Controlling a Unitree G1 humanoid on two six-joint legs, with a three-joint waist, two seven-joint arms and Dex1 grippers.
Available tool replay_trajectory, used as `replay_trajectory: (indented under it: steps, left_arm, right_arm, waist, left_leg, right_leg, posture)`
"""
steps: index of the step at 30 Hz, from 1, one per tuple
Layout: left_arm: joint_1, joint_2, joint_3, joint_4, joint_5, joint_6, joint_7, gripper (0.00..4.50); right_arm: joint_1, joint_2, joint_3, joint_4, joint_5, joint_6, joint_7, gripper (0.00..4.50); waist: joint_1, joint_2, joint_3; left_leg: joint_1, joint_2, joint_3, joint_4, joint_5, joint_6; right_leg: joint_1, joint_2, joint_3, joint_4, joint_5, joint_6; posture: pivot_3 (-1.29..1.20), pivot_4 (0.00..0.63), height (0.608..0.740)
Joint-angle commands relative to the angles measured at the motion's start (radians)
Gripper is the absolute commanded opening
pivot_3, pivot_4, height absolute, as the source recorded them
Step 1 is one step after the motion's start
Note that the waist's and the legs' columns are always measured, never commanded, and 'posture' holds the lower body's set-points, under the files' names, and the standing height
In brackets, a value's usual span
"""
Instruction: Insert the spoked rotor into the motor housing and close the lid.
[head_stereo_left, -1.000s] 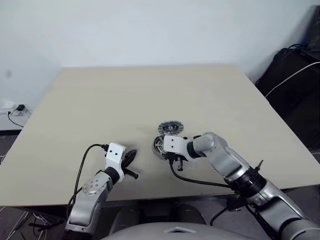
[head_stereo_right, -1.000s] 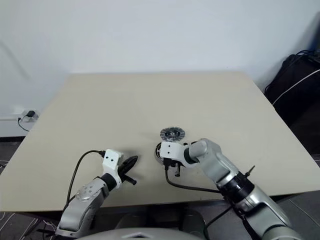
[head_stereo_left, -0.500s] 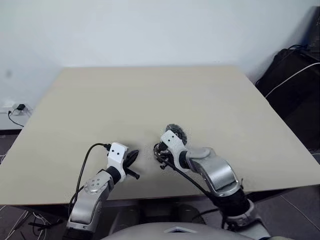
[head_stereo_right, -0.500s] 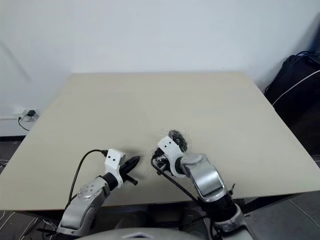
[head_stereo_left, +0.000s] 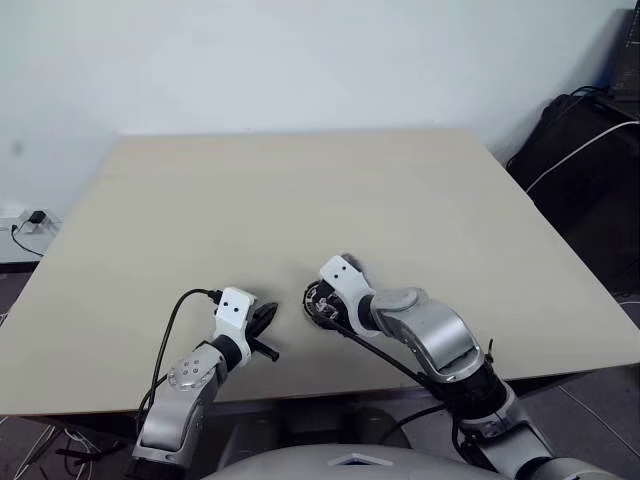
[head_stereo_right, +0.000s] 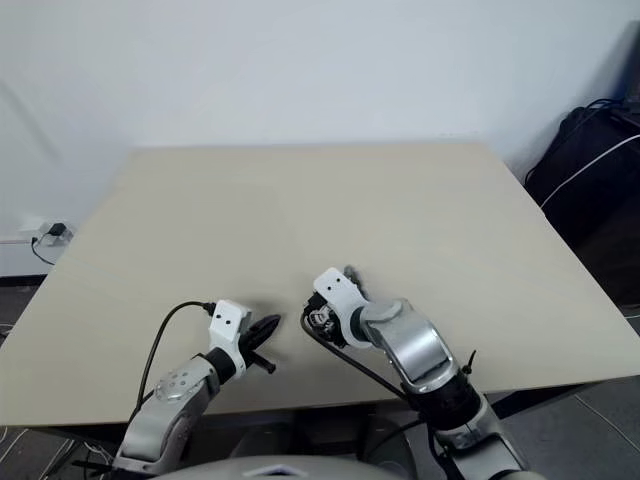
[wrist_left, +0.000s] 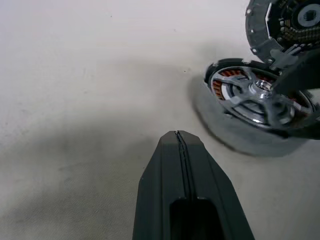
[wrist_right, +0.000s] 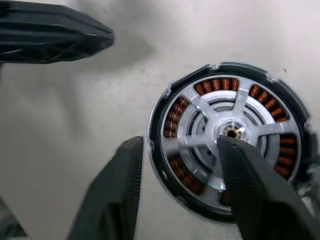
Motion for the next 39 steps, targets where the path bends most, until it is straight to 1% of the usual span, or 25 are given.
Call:
replay_trajectory:
  steps: [1, 3, 7, 9, 11, 19, 21, 26, 29, 39]
  left_arm:
    - [-0.004, -0.003, 0.004, -0.018, -0.005, -0.01, 0.006, 0.0]
    - [-0.004, -0.003, 0.004, -0.018, -0.006, -0.01, 0.007, 0.0]
    - [-0.005, -0.003, 0.004, -0.017, -0.006, -0.01, 0.007, 0.0]
    - [-0.007, -0.004, 0.004, -0.015, -0.006, -0.01, 0.008, 0.0]
    - [-0.006, -0.004, 0.005, -0.015, -0.007, -0.01, 0.008, 0.0]
    - [0.001, -0.006, 0.006, -0.021, -0.009, -0.011, 0.015, 0.0]
    - [0.001, -0.006, 0.006, -0.021, -0.009, -0.011, 0.017, 0.0]
    - [0.001, -0.006, 0.004, -0.021, -0.01, -0.01, 0.018, 0.0]
    - [-0.001, -0.006, 0.002, -0.019, -0.01, -0.01, 0.016, 0.0]
    - [-0.009, -0.007, 0.003, -0.012, -0.01, -0.012, 0.014, 0.0]
  right_arm:
    - [-0.063, -0.093, 0.068, -0.091, 0.033, -0.07, 0.055, 2.33]
    - [-0.081, -0.15, 0.112, -0.104, 0.033, -0.129, 0.077, 2.33]
    - [-0.117, -0.288, 0.224, -0.108, -0.002, -0.318, 0.168, 2.33]
    - [-0.134, -0.333, 0.273, -0.078, -0.039, -0.396, 0.19, 2.33]
    - [-0.142, -0.35, 0.297, -0.056, -0.057, -0.437, 0.204, 2.33]
    - [-0.135, -0.314, 0.322, 0.02, -0.12, -0.522, 0.204, 2.33]
    - [-0.122, -0.305, 0.302, 0.012, -0.116, -0.581, 0.21, 2.33]
    - [-0.077, -0.265, 0.212, -0.018, -0.049, -0.741, 0.235, 2.33]
    - [-0.06, -0.252, 0.189, -0.019, -0.03, -0.814, 0.26, 2.33]
    - [-0.036, -0.247, 0.173, -0.019, -0.016, -0.853, 0.306, 2.33]
  waist:
    - [0.0, 0.0, 0.0]
    - [-0.001, 0.0, 0.001]
    - [0.0, -0.003, 0.002]
    - [0.0, -0.004, 0.004]
    - [0.0, -0.005, 0.004]
    - [0.001, -0.007, 0.005]
    - [0.002, -0.007, 0.005]
    - [0.003, -0.008, 0.006]
    - [0.002, -0.008, 0.006]
    - [0.006, -0.008, 0.006]
  left_leg:
    - [0.0, 0.0, 0.0, 0.0, 0.0, 0.0]
    - [0.0, 0.0, 0.0, 0.0, -0.001, 0.001]
    - [0.0, 0.0, 0.0, 0.0, -0.001, 0.002]
    - [0.0, 0.0, 0.0, 0.0, -0.001, 0.002]
    - [0.0, 0.0, 0.0, 0.0, -0.001, 0.002]
    - [0.0, 0.0, 0.0, 0.001, -0.001, 0.002]
    - [0.0, 0.0, 0.0, 0.001, -0.001, 0.002]
    - [0.0, 0.0, 0.0, 0.001, -0.001, 0.002]
    - [0.0, 0.0, 0.0, 0.001, -0.001, 0.002]
    - [0.0, 0.0, 0.0, 0.001, -0.001, 0.002]
  right_leg:
    - [0.0, 0.0, 0.0, 0.0, 0.0, 0.0]
    - [0.0, 0.0, -0.001, -0.001, 0.0, 0.0]
    - [0.001, 0.0, -0.001, -0.001, 0.0, 0.0]
    - [0.001, 0.0, -0.001, -0.002, 0.0, 0.0]
    - [0.001, 0.0, -0.001, -0.002, 0.0, 0.001]
    - [0.001, 0.0, -0.001, -0.002, 0.0, 0.001]
    - [0.001, 0.0, -0.001, -0.002, 0.0, 0.001]
    - [0.001, 0.0, -0.001, -0.002, 0.0, 0.001]
    - [0.001, 0.0, -0.001, -0.002, 0.0, 0.001]
    - [0.001, 0.0, -0.001, -0.002, 0.0, 0.001]
  posture:
    - [0.0, 0.0, 0.74]
    - [0.0, 0.0, 0.74]
    - [0.0, 0.0, 0.74]
    - [0.0, 0.0, 0.74]
    - [0.0, 0.0, 0.74]
    - [0.0, 0.0, 0.74]
    - [0.0, 0.0, 0.74]
    - [0.0, 0.0, 0.74]
    - [0.0, 0.0, 0.74]
    - [0.0, 0.0, 0.74]
